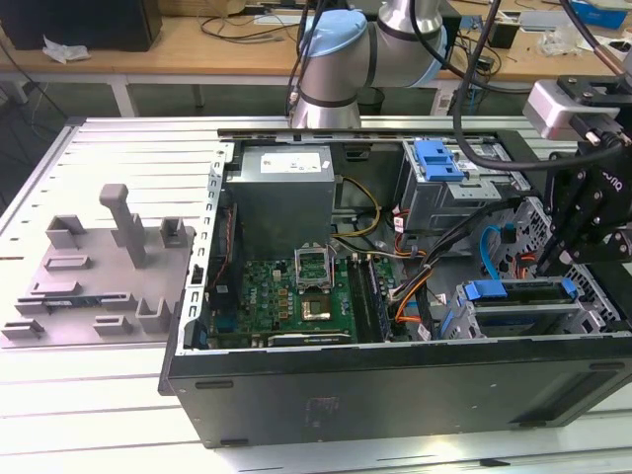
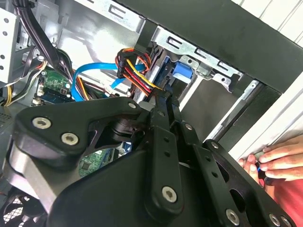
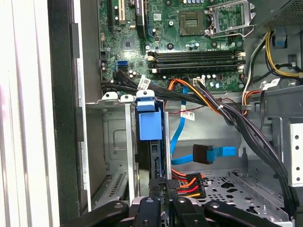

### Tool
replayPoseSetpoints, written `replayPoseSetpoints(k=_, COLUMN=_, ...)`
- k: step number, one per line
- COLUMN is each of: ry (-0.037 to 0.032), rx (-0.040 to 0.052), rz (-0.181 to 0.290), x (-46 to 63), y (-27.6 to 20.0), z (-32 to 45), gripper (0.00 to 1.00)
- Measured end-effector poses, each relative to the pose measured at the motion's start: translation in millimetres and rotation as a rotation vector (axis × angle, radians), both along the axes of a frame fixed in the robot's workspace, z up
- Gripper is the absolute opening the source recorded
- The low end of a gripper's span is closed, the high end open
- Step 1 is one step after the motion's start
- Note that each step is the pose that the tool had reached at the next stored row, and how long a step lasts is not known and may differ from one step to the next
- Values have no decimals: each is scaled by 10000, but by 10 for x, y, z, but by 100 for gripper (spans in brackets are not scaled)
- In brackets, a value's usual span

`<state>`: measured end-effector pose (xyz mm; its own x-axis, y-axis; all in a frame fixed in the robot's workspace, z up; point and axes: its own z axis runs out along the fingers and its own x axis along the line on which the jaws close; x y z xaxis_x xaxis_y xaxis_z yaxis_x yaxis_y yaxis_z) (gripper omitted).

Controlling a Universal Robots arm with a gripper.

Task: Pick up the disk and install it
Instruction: 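Insert the first disk wire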

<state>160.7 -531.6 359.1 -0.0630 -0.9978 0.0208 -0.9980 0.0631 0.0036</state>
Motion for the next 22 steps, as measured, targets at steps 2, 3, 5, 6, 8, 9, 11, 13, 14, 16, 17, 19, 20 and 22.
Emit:
replayPoseSetpoints(k=2, ry=-12, rx=1, rz=2, x=-8, y=1, z=-2, gripper=16)
replayPoseSetpoints(k=3, ry=-23, rx=0, rz=2, x=-13, y=1, z=-6, gripper=16)
replayPoseSetpoints(k=5, ry=-26, rx=1, rz=14, x=-11, y=1, z=-26, gripper=16)
replayPoseSetpoints(k=6, ry=-26, rx=0, rz=59, x=-4, y=1, z=-50, gripper=16)
replayPoseSetpoints(k=8, ry=-26, rx=0, rz=62, x=-3, y=1, z=-53, gripper=16)
replayPoseSetpoints(k=9, ry=-26, rx=1, rz=63, x=-3, y=1, z=-54, gripper=16)
replayPoseSetpoints(k=11, ry=-26, rx=0, rz=65, x=-3, y=1, z=-56, gripper=16)
replayPoseSetpoints(k=13, ry=-26, rx=1, rz=71, x=-3, y=1, z=-59, gripper=16)
replayPoseSetpoints(k=14, ry=-26, rx=1, rz=72, x=-3, y=1, z=-61, gripper=16)
replayPoseSetpoints(k=16, ry=-26, rx=1, rz=77, x=-3, y=1, z=-65, gripper=16)
replayPoseSetpoints(k=17, ry=-26, rx=1, rz=83, x=-3, y=1, z=-69, gripper=16)
replayPoseSetpoints(k=19, ry=-26, rx=0, rz=100, x=-1, y=1, z=-84, gripper=16)
replayPoseSetpoints(k=20, ry=-26, rx=1, rz=105, x=0, y=1, z=-90, gripper=16)
replayPoseSetpoints(k=22, ry=-26, rx=1, rz=110, x=0, y=1, z=-96, gripper=16)
